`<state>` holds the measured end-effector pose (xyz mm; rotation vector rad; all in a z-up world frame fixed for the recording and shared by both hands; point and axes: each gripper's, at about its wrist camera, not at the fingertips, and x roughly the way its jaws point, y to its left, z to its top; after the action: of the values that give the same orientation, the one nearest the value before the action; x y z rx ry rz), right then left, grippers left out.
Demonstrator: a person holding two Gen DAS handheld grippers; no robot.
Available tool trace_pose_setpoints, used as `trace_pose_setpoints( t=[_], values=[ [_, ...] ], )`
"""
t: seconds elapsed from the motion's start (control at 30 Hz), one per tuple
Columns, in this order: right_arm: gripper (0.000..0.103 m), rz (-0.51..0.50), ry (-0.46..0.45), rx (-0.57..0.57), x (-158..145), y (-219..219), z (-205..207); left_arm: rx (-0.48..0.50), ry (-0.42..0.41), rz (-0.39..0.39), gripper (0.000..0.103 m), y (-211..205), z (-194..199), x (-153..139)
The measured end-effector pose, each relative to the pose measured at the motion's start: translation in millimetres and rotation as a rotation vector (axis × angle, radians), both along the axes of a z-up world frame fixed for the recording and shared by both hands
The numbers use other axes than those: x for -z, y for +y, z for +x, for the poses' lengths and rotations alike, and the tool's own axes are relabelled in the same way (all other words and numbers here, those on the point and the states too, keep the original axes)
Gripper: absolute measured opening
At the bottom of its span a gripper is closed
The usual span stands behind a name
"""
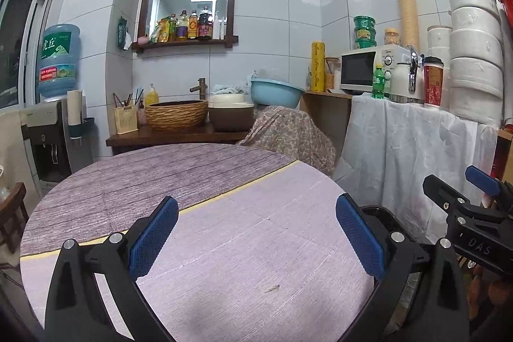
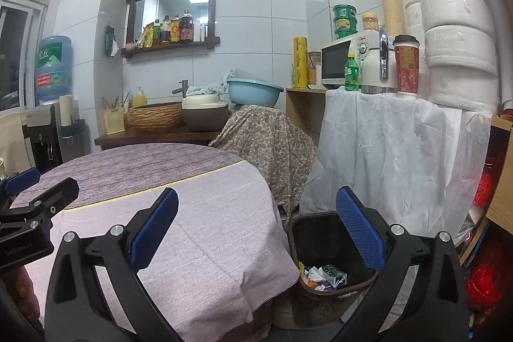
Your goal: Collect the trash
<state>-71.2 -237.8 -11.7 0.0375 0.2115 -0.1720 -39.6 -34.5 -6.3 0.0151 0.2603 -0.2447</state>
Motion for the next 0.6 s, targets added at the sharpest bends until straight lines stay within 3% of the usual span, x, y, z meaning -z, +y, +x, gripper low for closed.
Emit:
trace_pose_setpoints(
  t=[0.6],
  values=[
    [0.097, 0.011, 0.025, -0.008, 2.4, -3.7, 4.9, -0.022, 0.01, 0.029, 0.098, -0.9, 4.2, -3.6]
  ],
)
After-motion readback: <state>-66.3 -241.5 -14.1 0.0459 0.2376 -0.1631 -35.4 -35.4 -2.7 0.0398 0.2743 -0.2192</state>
